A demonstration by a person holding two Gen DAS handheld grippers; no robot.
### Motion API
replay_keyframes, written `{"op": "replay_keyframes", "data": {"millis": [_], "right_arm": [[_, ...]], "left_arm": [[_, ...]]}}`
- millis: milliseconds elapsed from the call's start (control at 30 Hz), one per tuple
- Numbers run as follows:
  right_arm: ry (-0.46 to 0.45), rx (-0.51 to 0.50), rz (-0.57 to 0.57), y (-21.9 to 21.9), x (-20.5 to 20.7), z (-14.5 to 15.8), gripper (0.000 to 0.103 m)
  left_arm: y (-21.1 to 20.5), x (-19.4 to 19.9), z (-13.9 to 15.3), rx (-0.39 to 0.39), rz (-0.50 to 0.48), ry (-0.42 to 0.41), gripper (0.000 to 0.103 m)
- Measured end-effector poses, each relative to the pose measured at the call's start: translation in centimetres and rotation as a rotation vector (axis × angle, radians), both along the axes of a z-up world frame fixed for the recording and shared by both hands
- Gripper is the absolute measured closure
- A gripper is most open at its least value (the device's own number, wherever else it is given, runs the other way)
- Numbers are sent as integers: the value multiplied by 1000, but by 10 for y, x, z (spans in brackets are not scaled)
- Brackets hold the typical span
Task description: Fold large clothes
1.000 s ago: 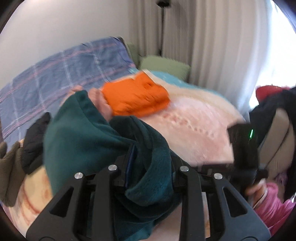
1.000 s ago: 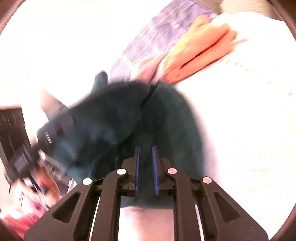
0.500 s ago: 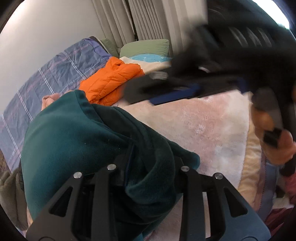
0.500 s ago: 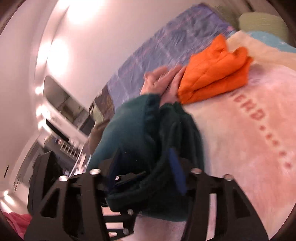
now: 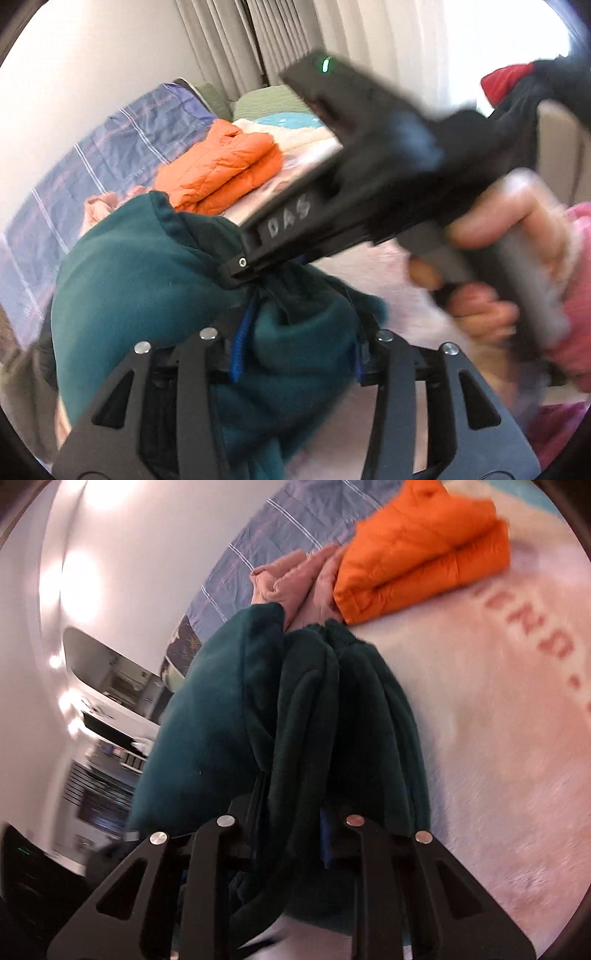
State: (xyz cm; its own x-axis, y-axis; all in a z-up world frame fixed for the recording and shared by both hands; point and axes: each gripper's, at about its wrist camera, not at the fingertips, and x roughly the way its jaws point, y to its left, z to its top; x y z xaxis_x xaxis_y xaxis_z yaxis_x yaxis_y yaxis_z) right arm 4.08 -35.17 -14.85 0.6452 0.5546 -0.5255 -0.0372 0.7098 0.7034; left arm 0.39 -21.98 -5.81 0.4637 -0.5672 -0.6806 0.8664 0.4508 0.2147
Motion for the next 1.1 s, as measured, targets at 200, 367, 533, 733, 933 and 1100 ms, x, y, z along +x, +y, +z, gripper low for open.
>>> {"op": "replay_keyframes", "data": {"millis": [200, 367, 533, 733, 933, 1100], "right_arm": [[12, 3, -51, -14, -5, -20, 78], [13, -85, -93, -14, -14, -26, 82], [6, -133, -109, -10, -27, -35, 82], [-156, -277, -205, -16, -72, 7, 83], [-316, -273, -83, 10, -109, 31, 83], [-112, -232, -87, 14, -85, -34, 94]], "left_arm": [[70, 2, 75, -183, 45, -4, 56], [90, 94, 85, -214, 236, 38, 67], [50, 139, 17, -127, 227, 112, 66], [33, 129, 7, -45, 189, 56, 67], [-5, 97, -9, 83, 138, -74, 68], [-18, 91, -14, 119, 111, -92, 67]]}}
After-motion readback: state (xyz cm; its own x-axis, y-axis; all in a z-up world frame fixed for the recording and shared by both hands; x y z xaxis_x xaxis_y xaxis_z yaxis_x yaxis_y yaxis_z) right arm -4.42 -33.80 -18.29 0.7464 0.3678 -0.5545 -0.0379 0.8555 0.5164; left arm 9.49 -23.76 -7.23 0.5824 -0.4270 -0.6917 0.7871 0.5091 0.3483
